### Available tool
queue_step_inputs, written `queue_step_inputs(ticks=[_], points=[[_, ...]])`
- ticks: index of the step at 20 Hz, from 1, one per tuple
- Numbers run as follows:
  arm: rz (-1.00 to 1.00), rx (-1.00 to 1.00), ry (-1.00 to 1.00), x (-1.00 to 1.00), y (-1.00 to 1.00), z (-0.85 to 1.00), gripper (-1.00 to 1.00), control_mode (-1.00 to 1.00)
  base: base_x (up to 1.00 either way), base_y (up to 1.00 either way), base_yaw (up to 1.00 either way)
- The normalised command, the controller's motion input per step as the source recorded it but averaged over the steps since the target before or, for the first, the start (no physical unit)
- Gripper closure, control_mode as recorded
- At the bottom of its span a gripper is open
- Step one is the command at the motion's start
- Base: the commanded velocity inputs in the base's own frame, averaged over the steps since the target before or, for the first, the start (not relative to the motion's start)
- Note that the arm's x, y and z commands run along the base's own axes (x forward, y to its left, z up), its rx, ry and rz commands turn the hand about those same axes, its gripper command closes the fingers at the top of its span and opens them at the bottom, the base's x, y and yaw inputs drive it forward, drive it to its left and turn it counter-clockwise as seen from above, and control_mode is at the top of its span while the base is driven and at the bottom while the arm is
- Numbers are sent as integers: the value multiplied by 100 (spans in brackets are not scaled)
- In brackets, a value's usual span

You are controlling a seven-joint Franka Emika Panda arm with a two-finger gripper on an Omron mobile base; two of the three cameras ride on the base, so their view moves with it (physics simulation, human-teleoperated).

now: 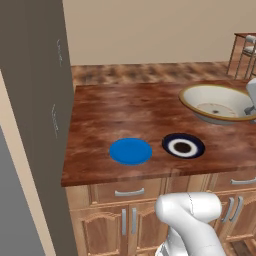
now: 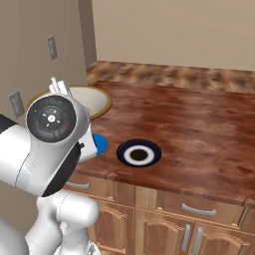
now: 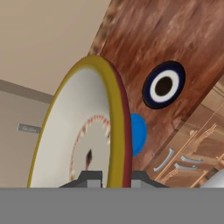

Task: Move the bowls from the cabinet to the plates on the dining table.

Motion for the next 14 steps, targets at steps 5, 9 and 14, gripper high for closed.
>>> queue_step_inputs(ticks=[5,9,14], points=[[0,0,0,0,0,0,100,100,0,0,0],[0,0,0,0,0,0,100,100,0,0,0],[0,0,0,0,0,0,100,100,0,0,0]])
